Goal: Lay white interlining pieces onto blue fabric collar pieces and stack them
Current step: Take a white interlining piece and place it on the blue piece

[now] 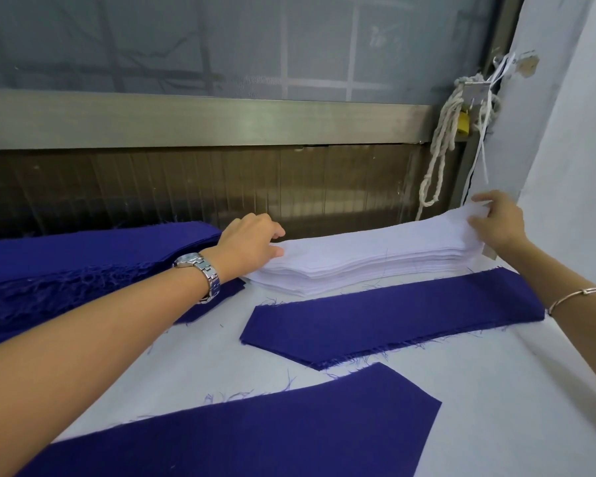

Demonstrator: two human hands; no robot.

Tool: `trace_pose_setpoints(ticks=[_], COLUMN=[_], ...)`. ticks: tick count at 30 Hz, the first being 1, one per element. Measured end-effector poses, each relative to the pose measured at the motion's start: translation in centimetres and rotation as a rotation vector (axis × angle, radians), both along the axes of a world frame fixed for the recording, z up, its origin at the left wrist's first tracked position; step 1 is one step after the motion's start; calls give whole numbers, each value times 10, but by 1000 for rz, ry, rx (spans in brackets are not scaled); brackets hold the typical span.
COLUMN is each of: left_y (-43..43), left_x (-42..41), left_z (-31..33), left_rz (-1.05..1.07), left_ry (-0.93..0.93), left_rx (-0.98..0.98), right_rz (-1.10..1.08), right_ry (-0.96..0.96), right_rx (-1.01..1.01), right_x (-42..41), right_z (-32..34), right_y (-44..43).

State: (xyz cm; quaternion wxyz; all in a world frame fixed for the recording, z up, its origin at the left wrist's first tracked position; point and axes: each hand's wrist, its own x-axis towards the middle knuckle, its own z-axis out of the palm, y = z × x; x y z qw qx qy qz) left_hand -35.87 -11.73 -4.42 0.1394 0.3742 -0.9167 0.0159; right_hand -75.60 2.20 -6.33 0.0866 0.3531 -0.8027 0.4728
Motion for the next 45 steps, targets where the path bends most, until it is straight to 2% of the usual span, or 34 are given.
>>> trace_pose_setpoints(ticks=[7, 12, 17, 24, 28, 36, 45], left_y=[-7, -4, 4, 16, 27, 41, 71], left_x=[-2, -1, 4, 33, 64, 170, 282], left_z=[-2, -2, -3, 18, 36, 50, 32], left_rz=[-20, -13, -29, -131, -125, 23, 172], left_ry=[-19, 13, 147, 477, 533, 490, 387], left_rx=[35, -59, -171, 38, 97, 346, 720], right_rz=[79, 78, 73, 85, 117, 381, 676], right_ry=[-249, -326, -326, -290, -230, -271, -371], right_rx=[-189, -205, -206, -220, -189, 162, 607], right_x=[-16, -18, -14, -1, 20, 65, 131], right_z=[-10, -15, -9, 19, 32, 49, 40], right_y=[14, 17, 23, 35, 40, 56, 70])
